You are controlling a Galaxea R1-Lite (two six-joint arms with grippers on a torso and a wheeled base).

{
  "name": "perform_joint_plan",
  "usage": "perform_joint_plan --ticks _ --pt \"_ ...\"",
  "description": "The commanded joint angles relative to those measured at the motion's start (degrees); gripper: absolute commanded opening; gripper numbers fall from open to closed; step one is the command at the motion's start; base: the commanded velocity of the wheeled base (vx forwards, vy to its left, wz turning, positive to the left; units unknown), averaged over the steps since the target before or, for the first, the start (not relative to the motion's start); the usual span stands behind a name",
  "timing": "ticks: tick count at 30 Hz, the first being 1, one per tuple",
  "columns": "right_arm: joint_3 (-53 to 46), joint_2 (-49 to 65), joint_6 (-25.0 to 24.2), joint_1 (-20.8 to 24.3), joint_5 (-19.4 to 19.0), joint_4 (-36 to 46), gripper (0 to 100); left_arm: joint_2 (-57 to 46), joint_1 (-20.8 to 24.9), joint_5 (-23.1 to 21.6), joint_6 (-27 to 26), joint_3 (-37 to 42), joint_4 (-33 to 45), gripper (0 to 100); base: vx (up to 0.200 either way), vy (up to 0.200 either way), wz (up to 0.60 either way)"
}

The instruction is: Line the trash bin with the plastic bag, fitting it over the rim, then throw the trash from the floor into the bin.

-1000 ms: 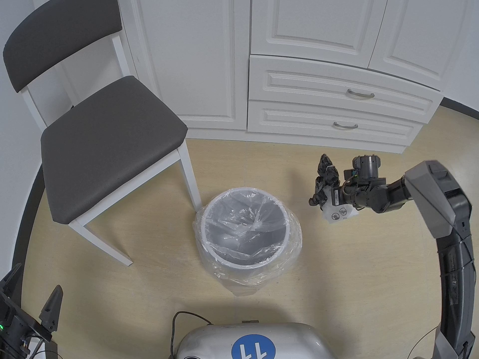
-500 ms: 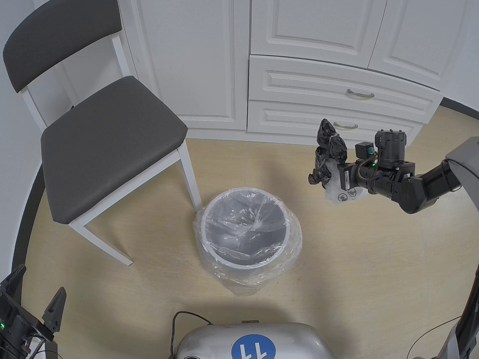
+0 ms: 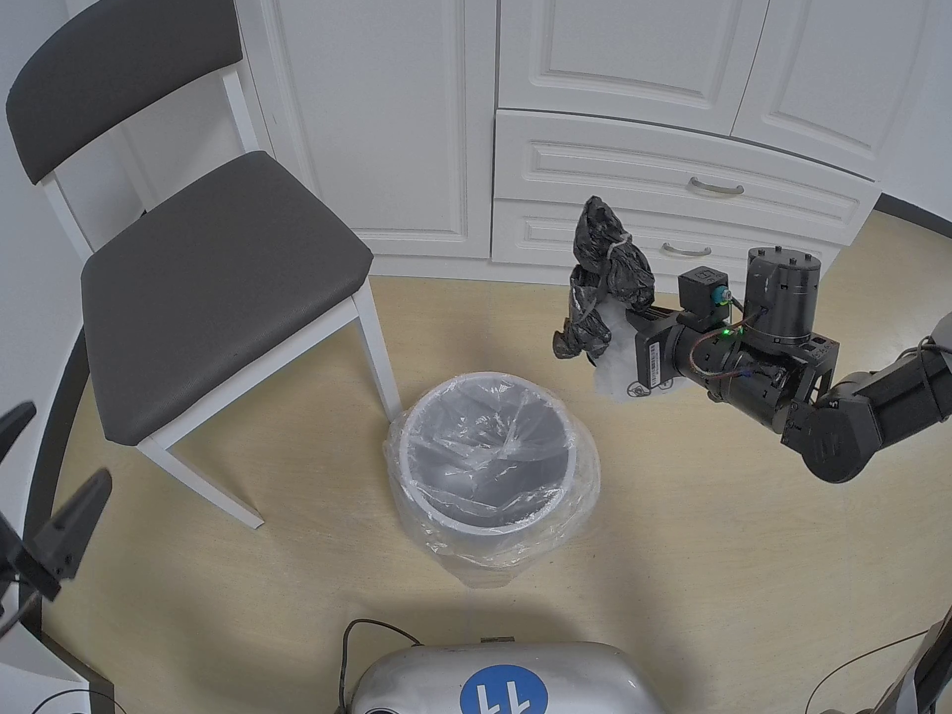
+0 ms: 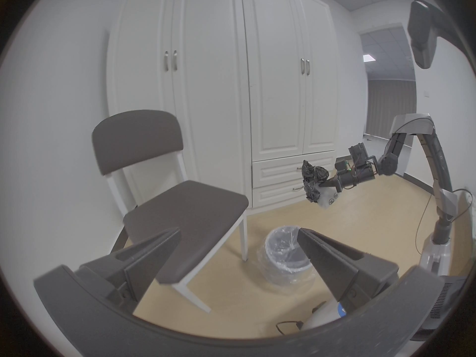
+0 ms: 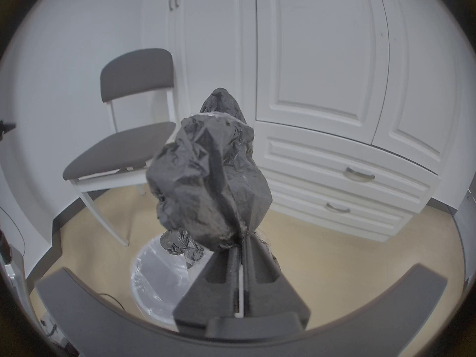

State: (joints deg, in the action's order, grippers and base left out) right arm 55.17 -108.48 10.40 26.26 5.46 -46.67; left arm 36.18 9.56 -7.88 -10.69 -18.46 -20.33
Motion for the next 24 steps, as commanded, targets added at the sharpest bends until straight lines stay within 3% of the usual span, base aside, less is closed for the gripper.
perform_joint_plan --ticks 1,6,7,10,11,14,24 --pt "-2.35 -5.69 -0.03 4.59 3.06 -12.92 0 15.67 3.19 -0.12 -3.9 -9.84 -5.77 100 0.0 0.0 0.0" --pt "-2.0 -8.06 0.06 5.73 4.21 -18.46 0 15.23 2.4 1.11 -3.64 -8.17 -7.44 100 0.0 0.0 0.0" --pt "-2.35 -9.55 -0.12 8.55 4.21 -21.36 0 13.12 -0.33 5.33 -4.16 -4.83 -7.97 100 0.0 0.0 0.0" --pt "-2.53 -10.43 -0.2 10.57 4.29 -23.3 0 12.95 -2.09 7.35 -6.62 -5.1 -8.14 100 0.0 0.0 0.0" --pt "-2.7 -11.93 -0.29 11.53 4.03 -26.02 0 12.33 -4.37 8.84 -9.7 -5.01 -8.14 100 0.0 0.0 0.0" --pt "-2.0 -15.09 -0.29 12.68 3.68 -30.85 0 10.66 -6.31 9.02 -11.19 -5.01 -8.05 100 0.0 0.0 0.0" --pt "-3.93 -21.24 -1.17 16.72 4.29 -35.95 0 8.91 -6.31 8.93 -12.34 -6.59 -8.05 100 0.0 0.0 0.0"
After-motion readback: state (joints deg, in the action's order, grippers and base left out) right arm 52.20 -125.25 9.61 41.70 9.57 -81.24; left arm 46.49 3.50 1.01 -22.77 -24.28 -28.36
